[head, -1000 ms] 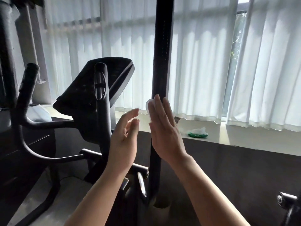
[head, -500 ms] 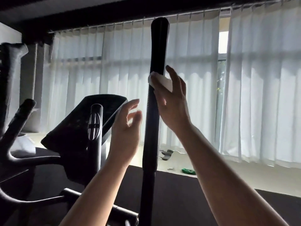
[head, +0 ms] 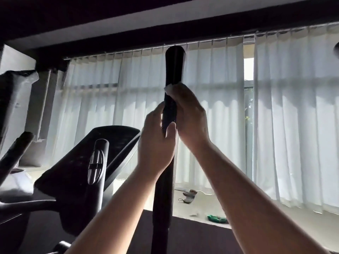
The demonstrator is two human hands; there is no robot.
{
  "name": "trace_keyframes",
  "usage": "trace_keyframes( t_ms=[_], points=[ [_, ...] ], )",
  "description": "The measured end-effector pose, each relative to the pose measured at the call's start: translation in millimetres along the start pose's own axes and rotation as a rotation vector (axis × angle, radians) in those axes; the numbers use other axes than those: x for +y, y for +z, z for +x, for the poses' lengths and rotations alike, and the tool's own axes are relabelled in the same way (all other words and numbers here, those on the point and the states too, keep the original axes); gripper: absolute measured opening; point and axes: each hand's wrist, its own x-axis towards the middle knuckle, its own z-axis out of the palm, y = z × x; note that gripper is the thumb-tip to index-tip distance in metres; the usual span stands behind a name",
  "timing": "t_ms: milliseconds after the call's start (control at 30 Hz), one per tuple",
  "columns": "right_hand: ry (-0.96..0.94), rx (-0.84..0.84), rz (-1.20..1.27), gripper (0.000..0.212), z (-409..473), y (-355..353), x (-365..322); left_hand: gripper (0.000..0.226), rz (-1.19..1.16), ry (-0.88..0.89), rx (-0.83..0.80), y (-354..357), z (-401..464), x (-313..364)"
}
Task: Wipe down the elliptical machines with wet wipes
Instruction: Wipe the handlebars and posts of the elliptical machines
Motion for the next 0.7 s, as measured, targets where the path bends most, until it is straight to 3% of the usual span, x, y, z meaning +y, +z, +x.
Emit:
trace_keyframes(
  t_ms=[100,267,400,567,700],
  points=[
    [0.095,0.008,0.010,0.034,56.0,8.2,22.1,0.058,0.116,0.071,-0.007,7.7,23.7,-2.5],
    [-0.033,-0.089,-0.059,0.037,115.8,1.9,45.9,0.064,0.127,0.152,0.130,25.3,15.5,-19.9],
    [-0.059,0.095,-0.009,0.029,126.5,8.6,55.3,0.064,0.151,0.176,0.157,29.3,15.8,-24.0],
    [0.162,0.341,0.043,0.026,101.1,21.1,52.6,0.061,0.179,0.205,0.179,32.0,18.1,-27.4],
    [0.352,0.314,0.101,0.020,74.5,15.8,42.7,0.057,0.185,0.218,0.199,35.7,19.7,-30.9]
  ],
)
